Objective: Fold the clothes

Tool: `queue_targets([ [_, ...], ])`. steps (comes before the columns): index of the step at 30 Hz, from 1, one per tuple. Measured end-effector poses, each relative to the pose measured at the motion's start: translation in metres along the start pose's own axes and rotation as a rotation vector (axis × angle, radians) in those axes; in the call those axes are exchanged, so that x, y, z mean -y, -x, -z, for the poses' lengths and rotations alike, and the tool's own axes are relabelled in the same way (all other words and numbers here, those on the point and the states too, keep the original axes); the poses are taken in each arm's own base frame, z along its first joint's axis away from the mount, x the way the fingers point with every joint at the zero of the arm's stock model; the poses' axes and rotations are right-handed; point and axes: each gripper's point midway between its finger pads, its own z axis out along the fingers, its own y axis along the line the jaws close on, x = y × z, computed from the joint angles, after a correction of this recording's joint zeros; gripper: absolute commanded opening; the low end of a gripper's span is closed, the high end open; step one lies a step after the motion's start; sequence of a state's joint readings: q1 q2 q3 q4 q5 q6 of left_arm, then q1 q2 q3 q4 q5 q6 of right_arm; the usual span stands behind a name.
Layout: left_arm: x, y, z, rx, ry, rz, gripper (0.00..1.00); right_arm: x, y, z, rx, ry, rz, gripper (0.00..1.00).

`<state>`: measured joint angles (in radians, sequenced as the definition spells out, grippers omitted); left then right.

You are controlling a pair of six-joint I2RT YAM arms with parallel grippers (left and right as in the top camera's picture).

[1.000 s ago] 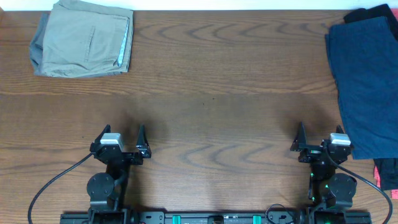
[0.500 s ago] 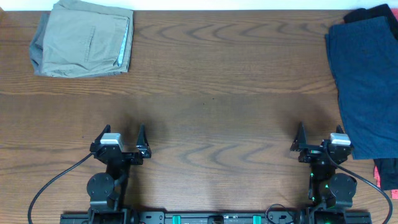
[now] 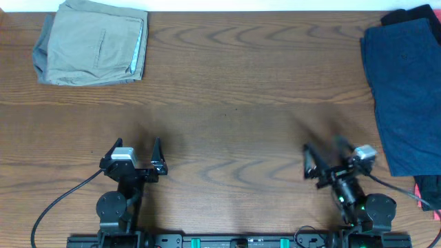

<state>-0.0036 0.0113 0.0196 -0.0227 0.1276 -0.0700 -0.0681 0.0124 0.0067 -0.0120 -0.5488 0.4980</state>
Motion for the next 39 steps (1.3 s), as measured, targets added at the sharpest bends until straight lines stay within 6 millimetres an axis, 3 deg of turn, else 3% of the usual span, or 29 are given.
queue_targets([
  [5,0.000,0.000,0.000,0.000,0.000,0.000,0.98,-0.040,-0.021,0.006,-0.163,0.209,-0.333,0.99],
  [8,0.000,0.000,0.000,0.000,0.000,0.000,0.98,-0.053,-0.019,0.009,-0.193,0.272,-0.432,0.99],
  [15,0.000,0.000,0.000,0.000,0.000,0.000,0.98,-0.115,0.045,0.036,0.029,0.554,-0.153,0.99],
  [21,0.000,0.000,0.000,0.000,0.000,0.000,0.98,-0.122,0.080,0.035,0.096,0.490,-0.102,0.99],
  [25,0.000,0.000,0.000,-0.001,0.000,0.000,0.98,-0.124,0.116,0.024,0.070,0.354,-0.015,0.99],
  [28,0.000,0.000,0.000,-0.001,0.000,0.000,0.98,-0.111,0.139,0.008,0.023,0.196,0.030,0.99],
  [31,0.000,0.000,0.000,-0.001,0.000,0.000,0.98,-0.079,0.169,-0.014,-0.015,-0.024,0.085,0.99],
  [36,0.000,-0.001,0.000,-0.003,0.000,0.000,0.98,-0.006,0.210,-0.058,-0.156,-0.393,0.183,0.99],
  [39,0.000,0.000,0.000,-0.002,0.000,0.000,0.98,0.041,0.209,-0.084,-0.365,-0.570,0.203,0.99],
])
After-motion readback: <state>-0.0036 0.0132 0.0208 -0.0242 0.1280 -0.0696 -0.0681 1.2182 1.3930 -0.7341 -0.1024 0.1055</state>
